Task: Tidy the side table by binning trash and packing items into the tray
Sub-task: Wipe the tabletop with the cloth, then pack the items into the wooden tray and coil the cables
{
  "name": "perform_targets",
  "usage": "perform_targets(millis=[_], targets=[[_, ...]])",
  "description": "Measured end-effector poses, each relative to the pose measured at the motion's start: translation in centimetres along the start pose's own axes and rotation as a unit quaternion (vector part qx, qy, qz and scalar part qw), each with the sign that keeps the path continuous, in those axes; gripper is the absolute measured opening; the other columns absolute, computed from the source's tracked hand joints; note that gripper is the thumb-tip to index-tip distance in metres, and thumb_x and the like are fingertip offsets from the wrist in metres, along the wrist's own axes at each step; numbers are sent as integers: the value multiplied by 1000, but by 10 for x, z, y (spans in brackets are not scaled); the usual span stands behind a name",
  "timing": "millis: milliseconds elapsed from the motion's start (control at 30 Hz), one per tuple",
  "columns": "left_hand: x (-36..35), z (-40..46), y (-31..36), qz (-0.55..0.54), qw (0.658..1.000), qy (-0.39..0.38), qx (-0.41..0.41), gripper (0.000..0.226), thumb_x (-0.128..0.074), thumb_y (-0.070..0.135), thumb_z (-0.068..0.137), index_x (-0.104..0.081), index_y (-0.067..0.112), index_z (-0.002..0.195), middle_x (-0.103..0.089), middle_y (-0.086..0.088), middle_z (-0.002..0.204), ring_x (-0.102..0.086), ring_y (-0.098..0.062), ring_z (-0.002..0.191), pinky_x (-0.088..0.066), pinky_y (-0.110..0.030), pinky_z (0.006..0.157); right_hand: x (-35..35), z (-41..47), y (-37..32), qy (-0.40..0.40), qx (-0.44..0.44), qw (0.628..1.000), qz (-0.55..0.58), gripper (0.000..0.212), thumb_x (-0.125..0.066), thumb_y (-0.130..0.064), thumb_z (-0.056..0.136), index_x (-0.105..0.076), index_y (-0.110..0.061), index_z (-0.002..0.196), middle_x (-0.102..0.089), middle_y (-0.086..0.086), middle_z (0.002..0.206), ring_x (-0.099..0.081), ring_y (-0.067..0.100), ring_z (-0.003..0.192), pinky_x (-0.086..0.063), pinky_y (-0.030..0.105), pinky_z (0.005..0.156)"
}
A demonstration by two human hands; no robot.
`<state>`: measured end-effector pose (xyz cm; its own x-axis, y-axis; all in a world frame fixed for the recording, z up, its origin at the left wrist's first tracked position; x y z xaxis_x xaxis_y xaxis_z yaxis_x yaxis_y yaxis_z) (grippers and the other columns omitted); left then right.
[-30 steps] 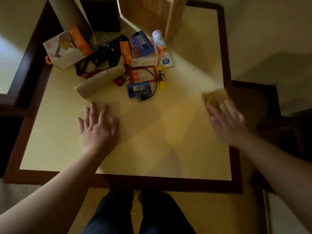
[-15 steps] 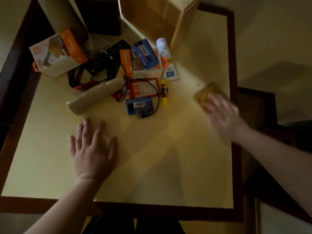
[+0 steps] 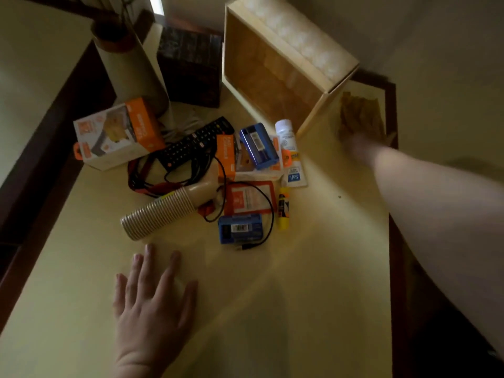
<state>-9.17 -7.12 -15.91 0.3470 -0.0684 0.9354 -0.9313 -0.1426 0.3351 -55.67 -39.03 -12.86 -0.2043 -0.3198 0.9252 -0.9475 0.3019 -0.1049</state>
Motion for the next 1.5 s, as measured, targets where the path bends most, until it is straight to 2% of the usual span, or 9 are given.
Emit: perform_targets(millis=[300,400,533,800,933,1000,1133,1333,1500], targets=[[17,3,-1,-61,998,0,23,59,-47,69,88,-58,39,137,-38,-4,162,-28,-30,153,-13,-47,127,-38,-174,-21,95,-112,950,276,59,-58,-33,95,-41,-31,152,-40,3,156,-45,29,136,-43,47,109],[65,18,34,-146,984,89,-38,33,-61,53,86,-70,26,102,-59,-2,117,-56,-32,106,-53,-50,90,-32,-198,-37,101,-90,921,366,56,-61,-29,93,-46,-33,147,-46,3,149,-53,22,123,-48,38,91],[159,93,126,-221,937,206,-177,14,-69,31,90,-66,19,96,-51,12,103,-49,-15,94,-42,-33,81,0,-184,-77,75,-57,854,511,70,-72,-38,87,-42,-35,150,-40,5,159,-43,19,138,-44,41,103],[187,353,225,-110,990,-25,-89,96,-69,20,91,-7,17,163,-27,-9,163,-21,-31,153,-24,-43,122,64,-124,-130,36,-88,850,519,101,-72,-34,96,3,-37,164,-17,1,171,-28,31,153,-35,52,116],[151,406,222,-23,990,-141,-17,66,-61,26,98,-29,14,154,-20,-16,166,-13,-37,156,-23,-49,124,75,-105,-120,34,-132,847,514,83,-58,-31,105,0,-41,164,-22,0,170,-31,32,152,-33,53,117],[143,414,226,-45,990,-134,-32,46,-57,32,100,-40,17,140,-41,-15,147,-35,-39,146,-37,-51,116,80,-101,-114,39,-138,843,518,74,-48,-31,109,1,-45,163,-21,0,171,-31,33,152,-33,55,117],[165,404,231,-235,970,-7,-60,17,-59,34,99,-50,24,109,-63,5,102,-64,-22,96,-58,-45,87,101,-104,-98,136,-135,825,532,64,-37,-26,112,-4,-53,160,-23,-2,170,-36,31,149,-38,51,116],[225,309,222,-407,896,130,-121,18,-59,23,102,-51,38,110,-65,16,108,-64,2,98,-57,-29,81,145,-200,-80,351,-18,814,463,66,-48,-13,107,-24,-41,162,-36,-13,163,-32,-10,134,-27,-6,96],[238,178,168,-382,904,142,-129,20,-61,23,102,-58,32,119,-58,8,117,-60,3,102,-51,-10,75,112,-295,-55,344,-30,817,462,70,-41,-78,93,-40,-45,155,-52,-37,135,-51,-17,122,-48,20,91]])
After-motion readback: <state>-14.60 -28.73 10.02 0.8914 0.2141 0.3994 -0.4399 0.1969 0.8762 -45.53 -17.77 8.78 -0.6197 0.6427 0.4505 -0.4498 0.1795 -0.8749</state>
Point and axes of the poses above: each hand's wrist, its own z-axis towards the middle knuckle, its own x-axis out of the back of the hand, y = z × x, the point moved 9 cm from there along z, towards the middle knuckle
